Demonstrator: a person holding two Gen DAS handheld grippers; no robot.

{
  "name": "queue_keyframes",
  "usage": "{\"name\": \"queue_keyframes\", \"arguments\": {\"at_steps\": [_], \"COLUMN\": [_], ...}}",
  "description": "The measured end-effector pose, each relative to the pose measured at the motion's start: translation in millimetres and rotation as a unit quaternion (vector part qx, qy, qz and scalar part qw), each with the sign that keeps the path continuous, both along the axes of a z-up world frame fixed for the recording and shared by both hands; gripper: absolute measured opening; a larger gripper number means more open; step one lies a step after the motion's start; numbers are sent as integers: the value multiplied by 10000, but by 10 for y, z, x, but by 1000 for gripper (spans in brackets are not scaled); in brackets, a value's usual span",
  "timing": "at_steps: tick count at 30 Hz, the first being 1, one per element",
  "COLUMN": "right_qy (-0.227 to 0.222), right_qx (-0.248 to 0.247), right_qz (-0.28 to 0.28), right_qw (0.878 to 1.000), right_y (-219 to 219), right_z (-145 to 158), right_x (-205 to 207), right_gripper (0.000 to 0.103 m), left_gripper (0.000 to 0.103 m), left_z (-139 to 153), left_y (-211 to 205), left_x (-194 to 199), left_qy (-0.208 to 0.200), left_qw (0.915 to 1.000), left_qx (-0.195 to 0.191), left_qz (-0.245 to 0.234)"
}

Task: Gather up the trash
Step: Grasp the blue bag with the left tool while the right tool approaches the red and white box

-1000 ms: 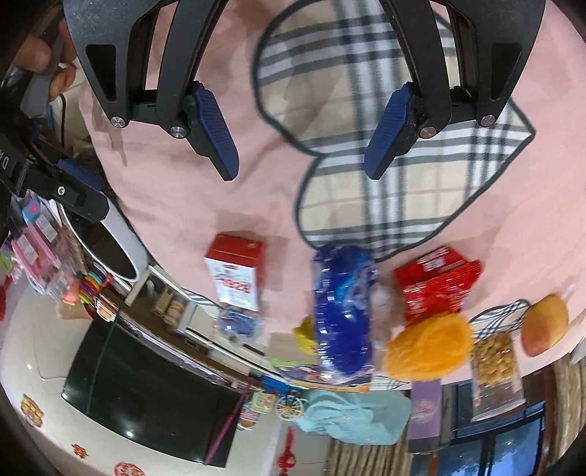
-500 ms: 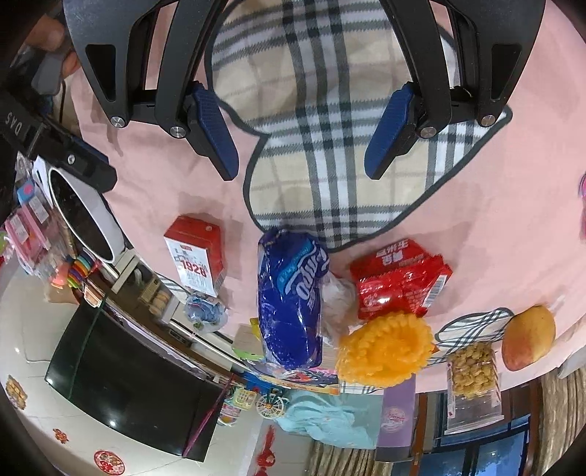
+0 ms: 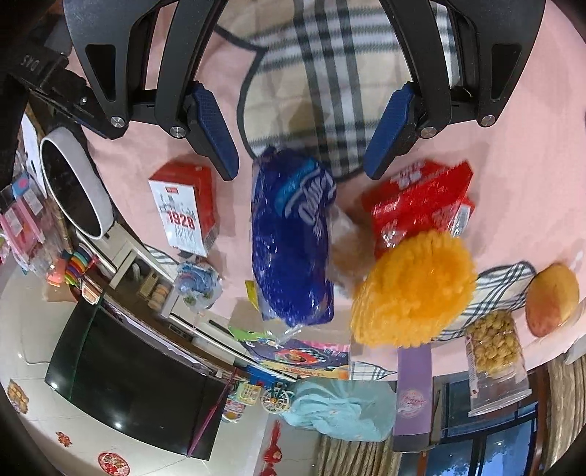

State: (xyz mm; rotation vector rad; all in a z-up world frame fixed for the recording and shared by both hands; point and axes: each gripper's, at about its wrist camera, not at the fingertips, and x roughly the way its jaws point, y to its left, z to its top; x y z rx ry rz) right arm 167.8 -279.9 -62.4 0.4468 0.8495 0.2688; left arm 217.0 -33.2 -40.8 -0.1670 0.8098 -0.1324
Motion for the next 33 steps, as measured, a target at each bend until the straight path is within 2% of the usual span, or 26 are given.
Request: {"name": "queue_keyframes", "arguments": {"at_steps": [2, 3, 4, 6, 7, 14, 17, 20, 22, 23, 33], "right_qy": [16, 25, 28, 20, 9, -20, -16, -14, -17, -29, -126], "right_qx": [13, 28, 35, 27, 10, -185, -377, -634, -699, -707, -595], "right_qz": [3, 0, 2, 22, 48, 193, 228, 222, 216, 226, 241], "right_qw": [10000, 10000, 10000, 10000, 10000, 9996, 9990, 9977, 9973, 9972, 9979], "right_y": [8, 15, 27, 66, 95, 321, 411, 447, 428, 419, 215], "right_z": [-8, -13, -18, -18, -16, -35, -61, -76, -85, -84, -41], "right_x": [52, 83, 104, 134, 172, 425, 549, 641, 666, 665, 367], "right_gripper": [92, 92, 92, 92, 92, 91, 87, 75, 63, 61, 61], "left_gripper": [72, 67, 51, 35, 32, 25, 24, 23, 23, 23, 23], "left_z": [-30, -47, -59, -121, -137, -135, -129, -126, -120, -113, -49], "left_y": [-3, -5, 1, 21, 39, 94, 102, 107, 97, 86, -135], "left_x": [66, 81, 97, 143, 139, 77, 55, 33, 15, 0, -164], "left_qy": [28, 35, 41, 170, 166, 37, 18, 12, 11, 10, -21], "left_qw": [10000, 9999, 9999, 9995, 9993, 9990, 9989, 9989, 9989, 9988, 9975], "left_qx": [12, 2, -3, -100, -158, -280, -278, -258, -257, -264, -294], "left_qz": [-77, -117, -140, -261, -280, -357, -364, -379, -395, -408, -647]}}
